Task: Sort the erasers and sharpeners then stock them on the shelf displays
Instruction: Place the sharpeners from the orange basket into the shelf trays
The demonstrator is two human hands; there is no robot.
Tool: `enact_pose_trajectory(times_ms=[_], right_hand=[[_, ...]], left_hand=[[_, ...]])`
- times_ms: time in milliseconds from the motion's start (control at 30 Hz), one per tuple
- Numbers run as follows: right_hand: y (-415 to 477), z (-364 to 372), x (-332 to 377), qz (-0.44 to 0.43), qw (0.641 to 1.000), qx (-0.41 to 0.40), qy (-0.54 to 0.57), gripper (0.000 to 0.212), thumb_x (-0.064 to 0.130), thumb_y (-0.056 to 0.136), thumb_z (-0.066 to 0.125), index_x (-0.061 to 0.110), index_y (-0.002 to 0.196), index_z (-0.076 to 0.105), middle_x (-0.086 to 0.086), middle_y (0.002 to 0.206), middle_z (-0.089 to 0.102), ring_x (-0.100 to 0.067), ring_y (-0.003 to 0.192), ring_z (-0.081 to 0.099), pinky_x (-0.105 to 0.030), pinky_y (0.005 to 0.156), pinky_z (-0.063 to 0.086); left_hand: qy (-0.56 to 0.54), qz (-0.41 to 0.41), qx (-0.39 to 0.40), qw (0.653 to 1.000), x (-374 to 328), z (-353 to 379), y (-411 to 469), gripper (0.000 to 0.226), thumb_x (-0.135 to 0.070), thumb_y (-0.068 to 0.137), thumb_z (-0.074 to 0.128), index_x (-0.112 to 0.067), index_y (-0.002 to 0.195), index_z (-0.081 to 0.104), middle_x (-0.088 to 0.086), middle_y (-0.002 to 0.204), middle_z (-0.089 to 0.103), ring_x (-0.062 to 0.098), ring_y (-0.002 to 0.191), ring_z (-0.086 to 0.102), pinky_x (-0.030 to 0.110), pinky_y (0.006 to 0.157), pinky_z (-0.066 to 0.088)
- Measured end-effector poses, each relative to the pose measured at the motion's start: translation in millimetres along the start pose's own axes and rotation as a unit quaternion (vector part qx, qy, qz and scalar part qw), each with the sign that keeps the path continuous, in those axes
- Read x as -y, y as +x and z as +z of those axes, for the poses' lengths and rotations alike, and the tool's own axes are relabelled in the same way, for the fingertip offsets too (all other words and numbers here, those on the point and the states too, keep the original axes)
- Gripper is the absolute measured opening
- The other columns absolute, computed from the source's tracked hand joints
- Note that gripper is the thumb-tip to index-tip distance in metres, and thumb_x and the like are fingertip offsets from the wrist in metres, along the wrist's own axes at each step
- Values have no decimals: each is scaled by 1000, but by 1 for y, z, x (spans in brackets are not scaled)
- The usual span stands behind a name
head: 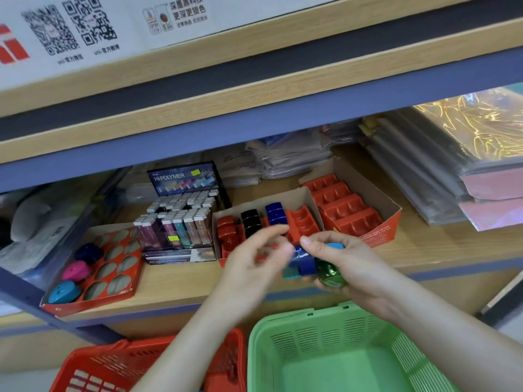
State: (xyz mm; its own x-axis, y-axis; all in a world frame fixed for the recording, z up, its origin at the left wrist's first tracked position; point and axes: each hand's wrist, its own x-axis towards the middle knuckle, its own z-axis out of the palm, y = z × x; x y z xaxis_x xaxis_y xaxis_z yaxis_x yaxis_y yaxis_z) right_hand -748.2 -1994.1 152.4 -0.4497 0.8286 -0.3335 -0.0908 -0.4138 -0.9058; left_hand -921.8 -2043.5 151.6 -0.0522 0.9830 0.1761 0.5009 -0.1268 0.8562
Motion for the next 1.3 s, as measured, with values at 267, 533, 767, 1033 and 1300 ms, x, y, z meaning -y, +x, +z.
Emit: enact_pose_trajectory(times_ms=[267, 533, 767, 1033, 1300], right_hand=[[4, 50, -10, 39, 992, 101, 64, 20, 5, 75, 62, 16, 88, 53, -11, 88, 53, -26, 76, 54, -39, 69, 49], [41, 171, -23, -9, 975, 193, -110, 44, 3, 71, 75, 20, 109, 64, -17, 112, 66, -20, 84, 64, -27, 69, 55], [96, 274, -67, -135, 891, 164, -402, 41, 41, 77, 77, 34, 112, 57, 8, 99, 62, -8, 78, 55, -24, 73, 44], [127, 294, -90, -175, 780, 187, -570, 48, 37, 78, 68, 27, 124, 54, 9, 126, 53, -12, 116, 50, -27, 97, 41], [132, 285, -92, -156, 841, 189, -482, 39, 29, 76, 73, 36, 111, 57, 16, 113, 58, -1, 92, 53, -15, 80, 43]], left_hand=[[102, -12, 42, 994, 15, -41, -45, 45, -47, 71, 77, -55, 111, 59, -19, 105, 67, -7, 96, 60, 16, 86, 47], [20, -111, -117, 987, 66, -183, -83, 25, -35, 75, 80, -30, 93, 63, -11, 82, 62, 8, 68, 57, 24, 66, 47], [70, -179, -168, 967, 123, -277, -89, 40, -3, 81, 71, -29, 110, 62, 3, 103, 68, 17, 79, 64, 31, 74, 55], [301, -125, -216, 920, 155, -306, -29, 44, -41, 78, 75, -17, 114, 64, -4, 97, 66, 18, 89, 61, 25, 68, 39], [474, -89, -85, 872, 199, -307, 6, 48, -33, 71, 76, -28, 116, 60, 2, 117, 63, 29, 114, 51, 42, 88, 47]])
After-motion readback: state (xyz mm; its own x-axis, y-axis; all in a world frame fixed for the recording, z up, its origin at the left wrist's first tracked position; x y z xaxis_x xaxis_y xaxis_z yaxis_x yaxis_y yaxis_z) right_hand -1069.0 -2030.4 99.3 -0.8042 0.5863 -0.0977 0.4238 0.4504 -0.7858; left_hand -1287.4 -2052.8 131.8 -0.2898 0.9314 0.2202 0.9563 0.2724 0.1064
